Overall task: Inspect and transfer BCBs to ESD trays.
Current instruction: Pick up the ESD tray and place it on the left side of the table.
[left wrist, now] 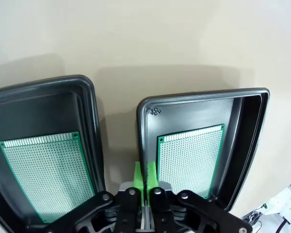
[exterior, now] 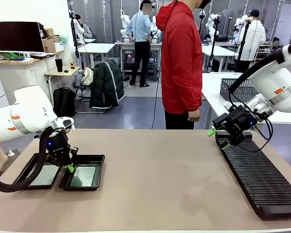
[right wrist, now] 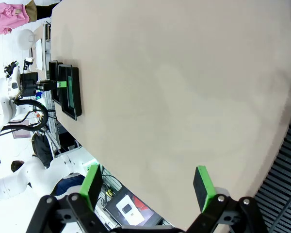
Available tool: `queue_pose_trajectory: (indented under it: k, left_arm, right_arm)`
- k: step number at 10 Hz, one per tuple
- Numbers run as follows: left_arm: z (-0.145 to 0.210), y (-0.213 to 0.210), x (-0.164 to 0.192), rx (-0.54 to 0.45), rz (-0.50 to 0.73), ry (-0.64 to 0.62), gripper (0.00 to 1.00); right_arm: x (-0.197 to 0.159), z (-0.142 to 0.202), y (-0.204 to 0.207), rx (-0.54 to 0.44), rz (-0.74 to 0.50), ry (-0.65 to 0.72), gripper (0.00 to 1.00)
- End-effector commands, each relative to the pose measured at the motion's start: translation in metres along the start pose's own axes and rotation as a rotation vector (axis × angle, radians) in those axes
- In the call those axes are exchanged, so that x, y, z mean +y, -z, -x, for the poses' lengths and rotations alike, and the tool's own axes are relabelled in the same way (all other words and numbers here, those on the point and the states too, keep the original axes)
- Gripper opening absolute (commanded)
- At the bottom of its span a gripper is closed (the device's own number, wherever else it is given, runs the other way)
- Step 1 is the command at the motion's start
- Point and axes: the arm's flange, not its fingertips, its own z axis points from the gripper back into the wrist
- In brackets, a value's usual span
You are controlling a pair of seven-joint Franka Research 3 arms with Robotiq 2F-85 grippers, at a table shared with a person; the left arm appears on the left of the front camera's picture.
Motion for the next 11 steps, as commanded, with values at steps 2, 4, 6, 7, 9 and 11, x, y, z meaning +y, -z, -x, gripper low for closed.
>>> queue_pose_trajectory:
  k: [2, 4, 6, 7, 9, 11]
  left_arm:
    - [0.000, 0.000, 0.000, 0.000, 0.000, 0.000, 0.03]
    - [-0.002, -0.008, -0.010, 0.019, -0.040, -0.023, 0.17]
    - [-0.007, -0.017, -0.018, 0.027, -0.065, -0.015, 0.36]
    - [-0.009, -0.023, -0.022, 0.038, -0.083, -0.016, 0.41]
    - [-0.009, -0.041, -0.032, 0.064, -0.120, -0.017, 0.60]
    - [-0.005, -0.066, -0.045, 0.079, -0.154, -0.003, 0.78]
  right_arm:
    - [0.003, 0.001, -0.001, -0.001, 0.014, 0.018, 1.00]
    - [0.003, 0.001, -0.001, -0.001, 0.014, 0.018, 1.00]
    - [0.003, 0.001, -0.001, -0.001, 0.014, 0.018, 1.00]
    - [0.003, 0.001, -0.001, -0.001, 0.014, 0.018, 1.00]
    - [0.003, 0.001, -0.001, -0.001, 0.014, 0.018, 1.00]
    - [0.003, 0.001, -0.001, -0.001, 0.014, 0.018, 1.00]
